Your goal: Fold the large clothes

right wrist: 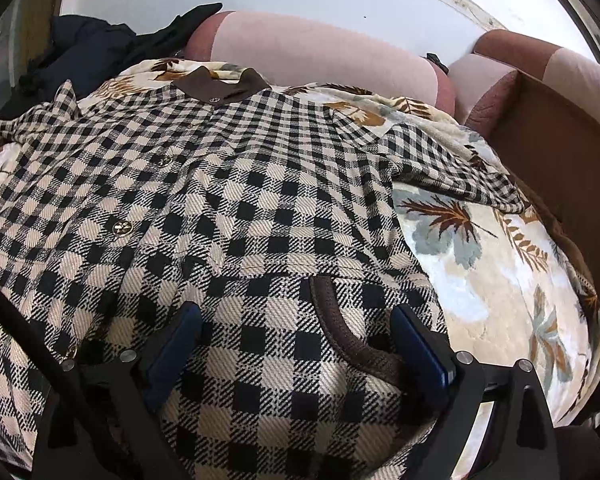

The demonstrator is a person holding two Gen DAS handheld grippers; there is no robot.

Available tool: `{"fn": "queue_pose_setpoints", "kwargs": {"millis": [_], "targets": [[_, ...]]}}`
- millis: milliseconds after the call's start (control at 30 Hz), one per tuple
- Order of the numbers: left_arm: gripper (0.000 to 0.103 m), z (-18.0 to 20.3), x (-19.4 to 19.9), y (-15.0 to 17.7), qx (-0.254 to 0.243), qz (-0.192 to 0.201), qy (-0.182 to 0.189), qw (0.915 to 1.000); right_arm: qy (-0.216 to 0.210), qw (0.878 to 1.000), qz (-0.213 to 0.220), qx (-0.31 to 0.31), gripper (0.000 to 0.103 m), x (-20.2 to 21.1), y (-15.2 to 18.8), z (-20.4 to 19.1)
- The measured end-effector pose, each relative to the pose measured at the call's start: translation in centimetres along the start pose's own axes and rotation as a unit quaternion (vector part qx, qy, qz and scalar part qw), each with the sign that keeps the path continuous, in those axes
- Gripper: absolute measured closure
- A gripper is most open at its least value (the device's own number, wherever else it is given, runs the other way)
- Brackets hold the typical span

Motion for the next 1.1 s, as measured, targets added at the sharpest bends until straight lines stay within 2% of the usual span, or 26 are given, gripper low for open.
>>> {"fn": "queue_pose_setpoints", "kwargs": {"millis": [33, 100, 133, 167, 233, 267, 400, 533, 733, 900, 933, 967, 1000, 1033, 1067, 1100], "targets": [[0.017, -0.2, -0.5, -0.3, 0.003, -0.004, 0.001, 1.0, 0.0, 1.0, 0.002, -0.001, 0.006, 0.0, 0.1, 0.1], [0.032, -0.8, -1.5, -1.1, 0.013, -0.016, 0.01, 0.9997, 0.005, 1.0, 0.004, 0.003, 0.006, 0.0, 0.2, 0.0], [0.053, -1.1, -1.9, -1.3, 0.018, -0.028, 0.023, 0.9992, 0.008, 1.0, 0.004, 0.004, 0.006, 0.1, 0.2, 0.0], [0.08, -1.2, -2.2, -1.4, 0.023, -0.037, 0.034, 0.9985, 0.019, 1.0, 0.0, 0.01, 0.006, 0.2, 0.2, -0.1], [0.097, -2.3, -2.3, -1.9, 0.044, -0.053, 0.062, 0.9957, 0.022, 1.0, -0.003, 0.012, 0.006, 0.2, 0.2, -0.1], [0.097, -3.0, -1.9, -2.3, 0.057, -0.045, 0.062, 0.9954, 0.028, 0.999, -0.009, 0.017, 0.006, 0.4, 0.1, -0.2], [0.098, -8.5, 2.2, -4.6, 0.124, 0.032, 0.043, 0.9908, 0.045, 0.997, -0.028, 0.059, 0.012, 1.5, -0.4, -0.9], [0.098, -11.3, 2.8, -4.9, 0.162, 0.028, 0.077, 0.9834, 0.048, 0.994, -0.019, 0.097, 0.012, 2.8, -0.8, -2.3], [0.098, -11.5, 2.8, -4.5, 0.138, 0.026, 0.066, 0.9879, 0.014, 0.993, -0.016, 0.12, 0.012, 2.9, -2.1, -5.4], [0.096, -10.8, 3.8, -4.0, 0.128, 0.032, 0.063, 0.9892, -0.046, 0.989, -0.006, 0.144, 0.012, 3.2, -4.6, -10.0], [0.091, -11.1, 4.0, -3.8, 0.131, 0.032, 0.055, 0.9893, -0.061, 0.987, -0.006, 0.147, 0.012, 3.3, -5.2, -11.2], [0.081, -11.7, 4.3, -3.7, 0.138, 0.038, 0.045, 0.9887, -0.085, 0.985, -0.009, 0.153, 0.012, 3.2, -6.0, -13.0], [0.076, -12.9, 5.2, -3.7, 0.153, 0.062, 0.01, 0.9862, -0.102, 0.982, -0.013, 0.157, 0.012, 3.2, -6.3, -14.5], [0.066, -14.0, 6.0, -3.7, 0.164, 0.082, -0.014, 0.983, -0.119, 0.979, -0.018, 0.164, 0.012, 3.2, -6.8, -16.0], [0.061, -15.0, 6.6, -3.7, 0.174, 0.095, -0.028, 0.9798, -0.137, 0.975, -0.023, 0.172, 0.012, 3.1, -7.3, -17.8], [0.061, -16.5, 7.5, -3.6, 0.193, 0.106, -0.038, 0.9747, -0.158, 0.97, -0.028, 0.184, 0.012, 3.1, -8.1, -20.2]]}}
Point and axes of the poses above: each gripper's, at about its wrist camera, not at the fingertips, and x roughly against the way its jaws point, z to its right, y to its underside, the point moved 7 cm from there along -x, roughly the way its jaws point, and after that the axes turned 11 degrees about -z, right-handed, at the moved point
